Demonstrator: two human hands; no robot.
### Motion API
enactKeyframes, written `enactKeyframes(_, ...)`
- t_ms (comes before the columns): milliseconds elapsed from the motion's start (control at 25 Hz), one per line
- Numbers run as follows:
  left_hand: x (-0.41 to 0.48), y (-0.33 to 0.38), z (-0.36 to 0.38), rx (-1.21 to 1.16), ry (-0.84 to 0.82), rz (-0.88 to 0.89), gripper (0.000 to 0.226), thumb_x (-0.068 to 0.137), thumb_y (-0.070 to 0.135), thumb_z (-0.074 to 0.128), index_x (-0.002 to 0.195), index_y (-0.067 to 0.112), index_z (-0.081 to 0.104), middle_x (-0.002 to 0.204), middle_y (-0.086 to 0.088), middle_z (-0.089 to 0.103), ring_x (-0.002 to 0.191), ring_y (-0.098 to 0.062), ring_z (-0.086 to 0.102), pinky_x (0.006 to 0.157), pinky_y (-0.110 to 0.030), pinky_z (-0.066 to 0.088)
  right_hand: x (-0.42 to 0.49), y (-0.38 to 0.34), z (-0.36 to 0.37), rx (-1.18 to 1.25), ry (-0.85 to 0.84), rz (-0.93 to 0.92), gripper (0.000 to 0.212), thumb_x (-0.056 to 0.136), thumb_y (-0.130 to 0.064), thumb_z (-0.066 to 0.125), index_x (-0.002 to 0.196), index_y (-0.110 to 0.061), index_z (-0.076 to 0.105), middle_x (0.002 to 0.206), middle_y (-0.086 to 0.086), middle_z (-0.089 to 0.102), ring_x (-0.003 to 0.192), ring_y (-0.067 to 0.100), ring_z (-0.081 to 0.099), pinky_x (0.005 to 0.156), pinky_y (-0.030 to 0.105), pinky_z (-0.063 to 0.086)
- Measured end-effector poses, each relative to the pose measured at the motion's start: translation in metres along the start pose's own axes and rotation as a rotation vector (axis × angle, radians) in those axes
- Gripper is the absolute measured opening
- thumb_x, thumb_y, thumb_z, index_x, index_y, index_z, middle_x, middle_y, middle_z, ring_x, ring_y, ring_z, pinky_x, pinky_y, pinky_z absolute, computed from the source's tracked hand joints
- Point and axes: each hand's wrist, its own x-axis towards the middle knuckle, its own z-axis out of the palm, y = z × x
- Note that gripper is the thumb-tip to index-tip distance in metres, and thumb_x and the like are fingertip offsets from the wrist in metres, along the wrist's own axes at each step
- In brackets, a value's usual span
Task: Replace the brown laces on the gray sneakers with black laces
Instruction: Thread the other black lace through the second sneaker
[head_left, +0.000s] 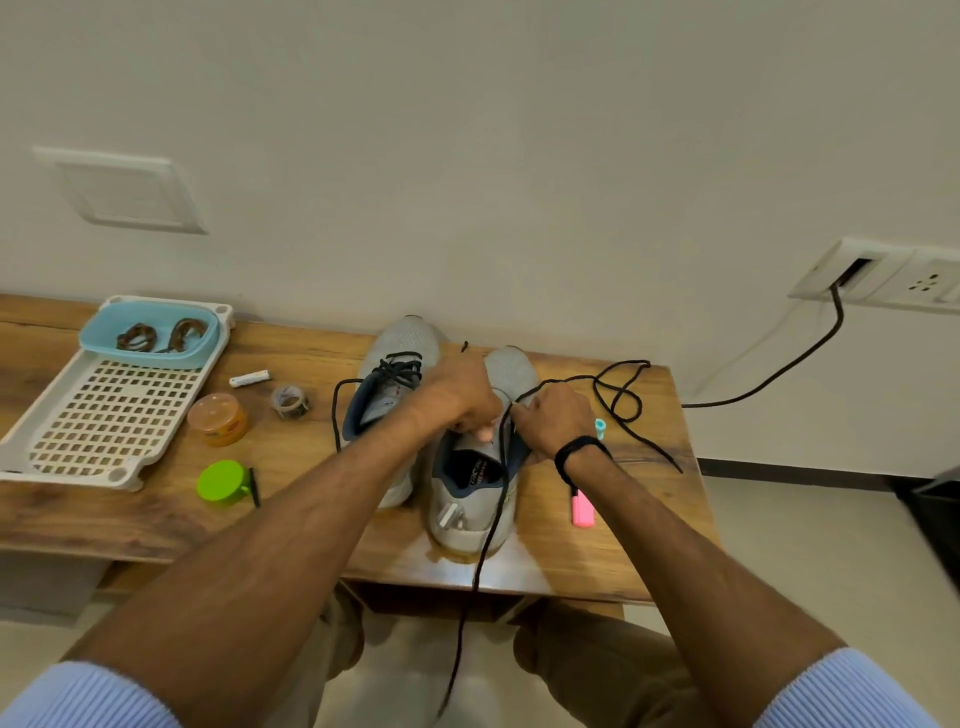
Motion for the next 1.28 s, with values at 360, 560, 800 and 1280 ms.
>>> enactKeyframes(360,0.002,0.019,0.031,0.182,0.124,0.015,0.019,0.087,0.001,0.066,0.079,0.007,0.050,0.067,-0.005,0.064,0.050,-0.011,0.053,0.041,-0.024,0.037,-0.001,0.006,-0.003,0.100,-0.073,-0.126,0.049,0.092,-0.019,0.057,0.045,-0.014,0.042,0.046,0.001,0.041,0.047,0.015,0.038,0.048,0.028,0.031)
enactKeyframes(560,0.007,0.023,0.030,0.122,0.063,-0.040,0.026,0.089,0.006,0.066,0.066,0.008,0.053,0.060,-0.001,0.057,0.039,-0.008,0.050,0.033,-0.022,0.036,0.002,0.007,-0.001,0.078,-0.034,-0.081,0.047,0.092,-0.024,0.062,0.048,-0.014,0.046,0.048,-0.001,0.043,0.047,0.012,0.039,0.045,0.025,0.029)
enactKeyframes(800,0.001,0.019,0.013,-0.011,-0.356,-0.053,0.024,0.086,0.005,0.069,0.063,0.007,0.063,0.042,0.001,0.056,0.029,-0.004,0.043,0.034,-0.013,0.038,0.005,0.008,0.005,0.044,0.042,0.042,0.030,0.085,-0.026,0.065,0.062,-0.009,0.054,0.061,0.006,0.051,0.064,0.023,0.050,0.048,0.026,0.033)
enactKeyframes(1280,-0.033,0.013,-0.003,0.003,-0.753,0.072,0.019,0.079,0.006,0.079,0.096,-0.004,0.075,0.068,-0.004,0.070,0.042,-0.003,0.046,0.040,-0.011,0.039,0.005,0.004,0.008,-0.005,0.096,0.065,0.037,0.084,-0.024,0.065,0.056,-0.013,0.043,0.071,0.009,0.056,0.071,0.024,0.052,0.058,0.029,0.039)
